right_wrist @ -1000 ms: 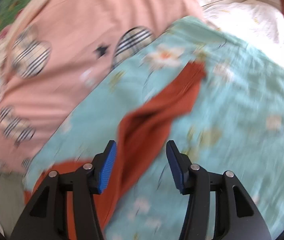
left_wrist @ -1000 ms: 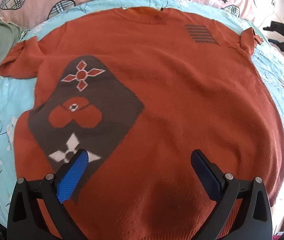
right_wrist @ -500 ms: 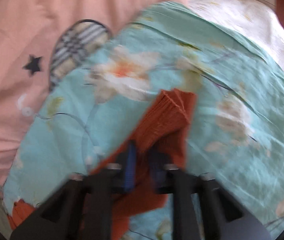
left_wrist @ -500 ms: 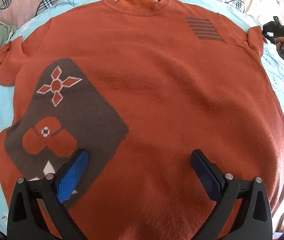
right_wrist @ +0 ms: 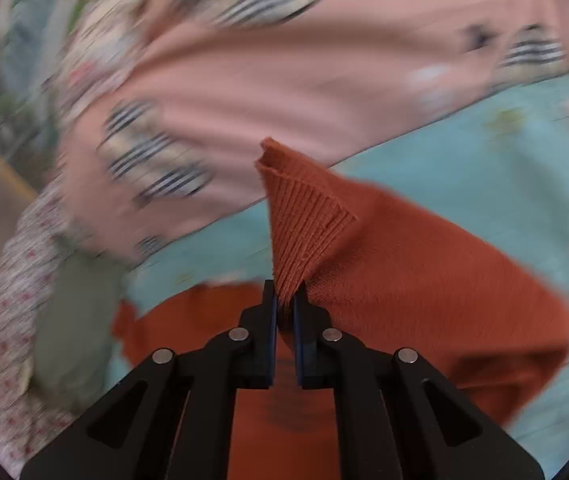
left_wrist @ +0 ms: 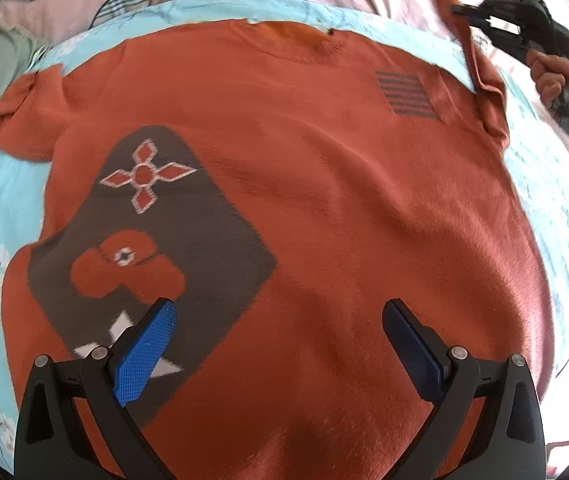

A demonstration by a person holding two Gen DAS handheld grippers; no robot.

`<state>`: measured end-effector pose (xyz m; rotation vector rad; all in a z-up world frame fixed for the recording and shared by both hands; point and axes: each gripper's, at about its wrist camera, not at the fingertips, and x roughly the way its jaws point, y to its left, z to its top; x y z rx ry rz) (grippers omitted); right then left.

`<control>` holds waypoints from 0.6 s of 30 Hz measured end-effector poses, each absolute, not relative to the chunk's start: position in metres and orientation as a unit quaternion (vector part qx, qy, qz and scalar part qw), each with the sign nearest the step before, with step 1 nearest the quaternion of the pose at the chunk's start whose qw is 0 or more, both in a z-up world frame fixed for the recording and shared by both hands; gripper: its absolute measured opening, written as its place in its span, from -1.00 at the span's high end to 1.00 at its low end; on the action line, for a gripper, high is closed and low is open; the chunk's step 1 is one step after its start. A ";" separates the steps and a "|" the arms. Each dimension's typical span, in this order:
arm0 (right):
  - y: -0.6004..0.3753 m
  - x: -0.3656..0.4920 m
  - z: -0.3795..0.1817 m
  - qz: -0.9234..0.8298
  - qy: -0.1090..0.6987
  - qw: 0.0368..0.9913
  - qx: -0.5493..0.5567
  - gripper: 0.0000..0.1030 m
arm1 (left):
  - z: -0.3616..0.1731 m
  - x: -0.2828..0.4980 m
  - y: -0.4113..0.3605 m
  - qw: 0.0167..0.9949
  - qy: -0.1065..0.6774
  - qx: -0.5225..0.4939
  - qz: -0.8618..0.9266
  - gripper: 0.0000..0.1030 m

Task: Fold small clothes
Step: 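Grasp a sleeve cuff with the right tool and fold it across the body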

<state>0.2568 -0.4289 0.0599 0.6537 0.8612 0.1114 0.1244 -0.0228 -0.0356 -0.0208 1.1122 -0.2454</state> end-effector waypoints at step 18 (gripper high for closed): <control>-0.164 0.316 -0.074 0.218 0.549 0.745 0.310 0.57 | -0.029 0.208 0.056 0.852 0.499 -0.119 -0.108 -0.99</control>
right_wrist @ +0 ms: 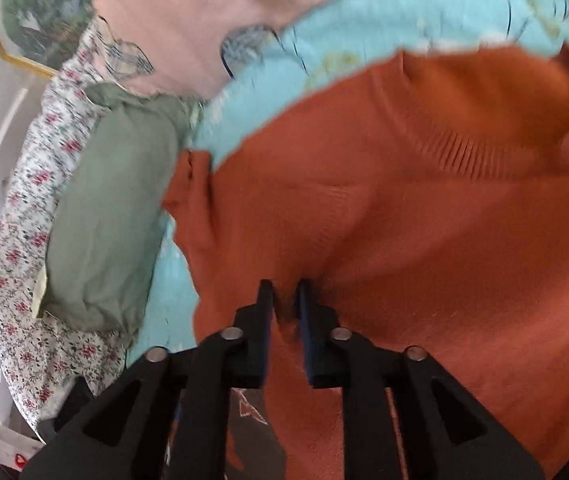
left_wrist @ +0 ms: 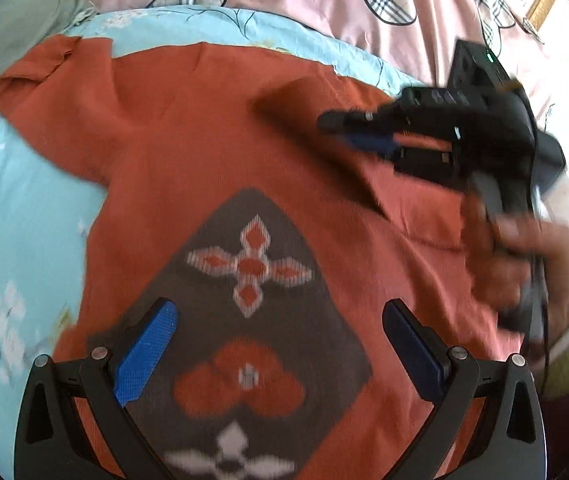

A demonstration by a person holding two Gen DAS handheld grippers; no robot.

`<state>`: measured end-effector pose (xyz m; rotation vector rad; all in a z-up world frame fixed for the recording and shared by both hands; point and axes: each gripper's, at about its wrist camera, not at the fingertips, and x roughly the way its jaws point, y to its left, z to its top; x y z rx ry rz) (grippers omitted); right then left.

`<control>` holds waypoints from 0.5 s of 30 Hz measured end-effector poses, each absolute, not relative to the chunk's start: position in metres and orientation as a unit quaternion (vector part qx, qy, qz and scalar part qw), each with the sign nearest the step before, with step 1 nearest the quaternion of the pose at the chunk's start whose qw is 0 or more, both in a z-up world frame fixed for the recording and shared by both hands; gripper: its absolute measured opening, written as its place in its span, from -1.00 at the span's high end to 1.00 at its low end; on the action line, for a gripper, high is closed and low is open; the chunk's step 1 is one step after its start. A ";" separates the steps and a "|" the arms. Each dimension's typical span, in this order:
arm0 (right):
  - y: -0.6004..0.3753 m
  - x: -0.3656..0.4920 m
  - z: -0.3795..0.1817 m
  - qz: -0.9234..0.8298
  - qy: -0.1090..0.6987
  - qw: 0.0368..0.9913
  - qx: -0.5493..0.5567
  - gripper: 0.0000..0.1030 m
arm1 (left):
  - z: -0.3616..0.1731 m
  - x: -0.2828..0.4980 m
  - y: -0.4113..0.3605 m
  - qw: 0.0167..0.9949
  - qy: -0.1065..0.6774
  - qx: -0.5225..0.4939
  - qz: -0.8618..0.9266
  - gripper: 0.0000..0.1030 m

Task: Fold small clothes
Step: 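Grasp a sleeve cuff with the right tool and fold it across the body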

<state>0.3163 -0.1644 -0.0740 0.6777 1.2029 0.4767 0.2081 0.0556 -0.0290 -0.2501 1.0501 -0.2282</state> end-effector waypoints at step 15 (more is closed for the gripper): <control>-0.295 0.175 -0.011 0.068 0.433 0.815 0.379 0.24 | -0.051 0.354 0.031 0.853 0.479 -0.140 -0.156 0.94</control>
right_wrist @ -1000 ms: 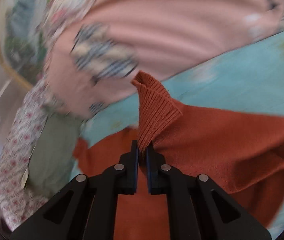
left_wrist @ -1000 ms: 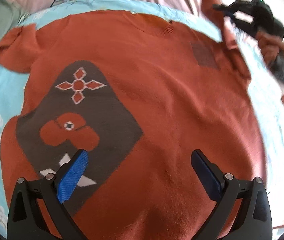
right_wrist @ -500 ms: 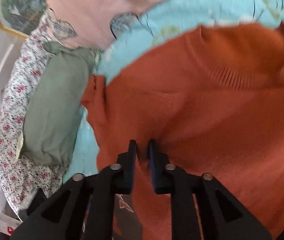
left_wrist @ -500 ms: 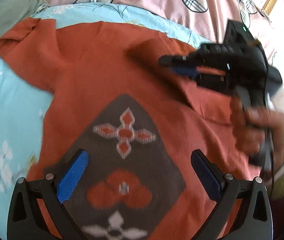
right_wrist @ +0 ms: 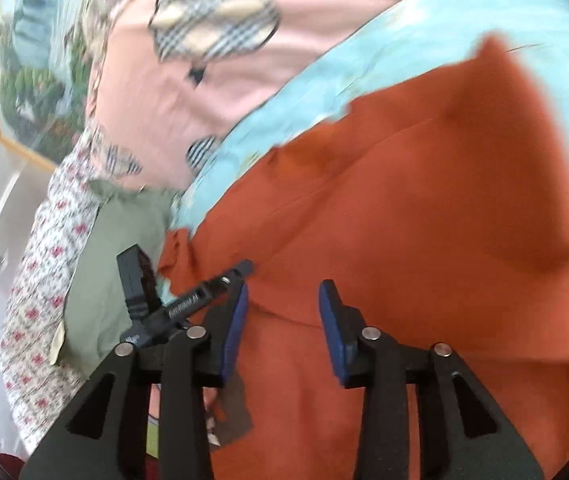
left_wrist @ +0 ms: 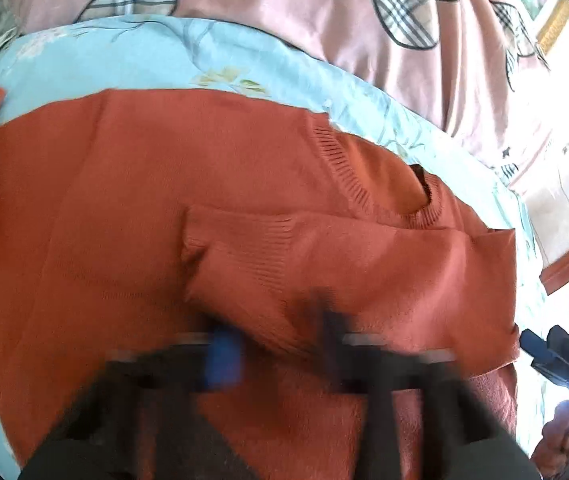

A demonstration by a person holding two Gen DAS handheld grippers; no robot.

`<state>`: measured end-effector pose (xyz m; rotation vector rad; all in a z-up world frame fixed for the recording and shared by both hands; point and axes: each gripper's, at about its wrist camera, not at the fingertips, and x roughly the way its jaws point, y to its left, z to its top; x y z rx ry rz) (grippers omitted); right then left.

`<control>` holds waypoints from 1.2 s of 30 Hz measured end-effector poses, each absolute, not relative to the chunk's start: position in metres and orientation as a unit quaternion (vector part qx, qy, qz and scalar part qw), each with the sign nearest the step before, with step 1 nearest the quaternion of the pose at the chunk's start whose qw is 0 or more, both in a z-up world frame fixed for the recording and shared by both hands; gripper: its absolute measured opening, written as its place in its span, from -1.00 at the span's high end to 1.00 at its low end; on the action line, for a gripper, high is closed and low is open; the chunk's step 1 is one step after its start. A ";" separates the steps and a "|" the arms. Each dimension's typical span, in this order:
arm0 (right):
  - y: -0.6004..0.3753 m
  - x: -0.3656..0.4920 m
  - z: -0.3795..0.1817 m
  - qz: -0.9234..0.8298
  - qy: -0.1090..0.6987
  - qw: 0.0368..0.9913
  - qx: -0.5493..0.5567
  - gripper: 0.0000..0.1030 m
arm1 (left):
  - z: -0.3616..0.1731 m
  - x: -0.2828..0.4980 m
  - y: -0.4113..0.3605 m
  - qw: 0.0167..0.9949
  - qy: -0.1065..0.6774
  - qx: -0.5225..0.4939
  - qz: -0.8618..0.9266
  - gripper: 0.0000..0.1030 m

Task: Fold small clothes
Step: 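Grasp a sleeve cuff with the right tool and fold it across the body, then grasp the other ribbed sleeve cuff with the left tool and fold it across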

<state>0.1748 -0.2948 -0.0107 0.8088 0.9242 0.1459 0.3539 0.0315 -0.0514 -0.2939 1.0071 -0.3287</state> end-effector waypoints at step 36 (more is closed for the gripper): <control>-0.338 0.170 -0.037 -0.082 0.491 0.837 0.228 0.43 | -0.047 0.299 0.075 0.883 0.451 -0.072 -0.113 0.68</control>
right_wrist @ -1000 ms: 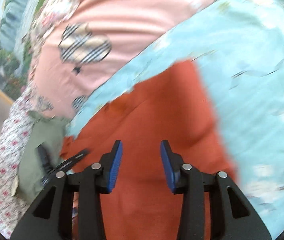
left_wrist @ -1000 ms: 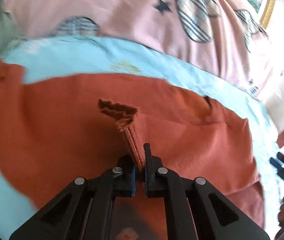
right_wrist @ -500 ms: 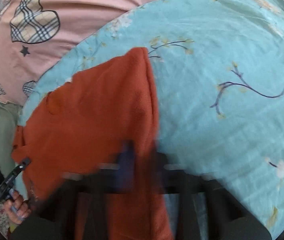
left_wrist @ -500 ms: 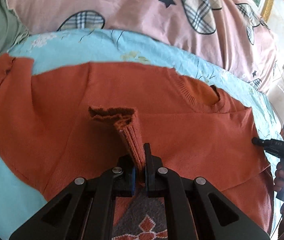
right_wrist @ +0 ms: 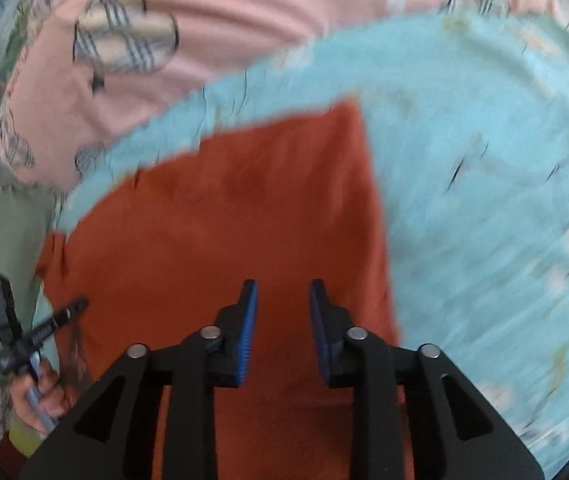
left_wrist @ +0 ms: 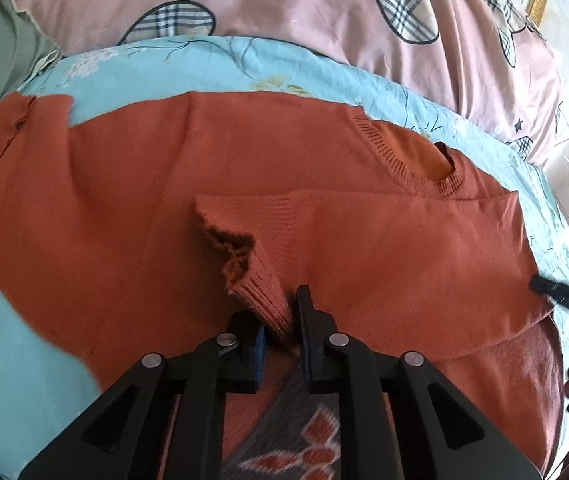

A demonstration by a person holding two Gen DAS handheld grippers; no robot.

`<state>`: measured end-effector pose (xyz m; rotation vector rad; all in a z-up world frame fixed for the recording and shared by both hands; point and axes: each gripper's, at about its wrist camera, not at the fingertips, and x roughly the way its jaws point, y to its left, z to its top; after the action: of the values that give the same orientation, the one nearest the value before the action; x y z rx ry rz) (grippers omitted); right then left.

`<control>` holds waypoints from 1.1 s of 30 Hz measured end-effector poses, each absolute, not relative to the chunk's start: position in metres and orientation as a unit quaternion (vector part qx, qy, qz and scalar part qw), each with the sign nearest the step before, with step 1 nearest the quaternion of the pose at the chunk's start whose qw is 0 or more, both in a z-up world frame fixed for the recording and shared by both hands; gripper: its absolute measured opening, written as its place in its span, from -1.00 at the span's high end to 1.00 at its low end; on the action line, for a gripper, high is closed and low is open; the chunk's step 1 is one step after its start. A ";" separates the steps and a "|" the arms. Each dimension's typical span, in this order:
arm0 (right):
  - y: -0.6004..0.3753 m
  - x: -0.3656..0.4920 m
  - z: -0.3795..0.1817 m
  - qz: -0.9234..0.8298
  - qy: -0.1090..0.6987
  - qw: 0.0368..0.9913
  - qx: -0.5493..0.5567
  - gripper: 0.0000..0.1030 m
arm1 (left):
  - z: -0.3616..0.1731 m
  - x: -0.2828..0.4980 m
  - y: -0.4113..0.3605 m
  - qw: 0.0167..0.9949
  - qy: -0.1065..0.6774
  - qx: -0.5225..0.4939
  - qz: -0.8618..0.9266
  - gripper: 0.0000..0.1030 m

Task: Fold small clothes
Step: 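Grasp the other ribbed sleeve cuff with the left tool and fold it across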

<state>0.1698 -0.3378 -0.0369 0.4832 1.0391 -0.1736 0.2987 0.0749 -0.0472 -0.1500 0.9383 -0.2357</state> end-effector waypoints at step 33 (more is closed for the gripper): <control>-0.220 0.124 -0.050 0.055 0.532 0.790 0.299 0.10 | -0.017 0.422 0.307 0.903 0.421 -0.036 0.076 0.66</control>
<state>0.1241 -0.2197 -0.0499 0.6434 1.1464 0.1191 0.4219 0.3066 -0.0168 -0.0746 0.8711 0.1567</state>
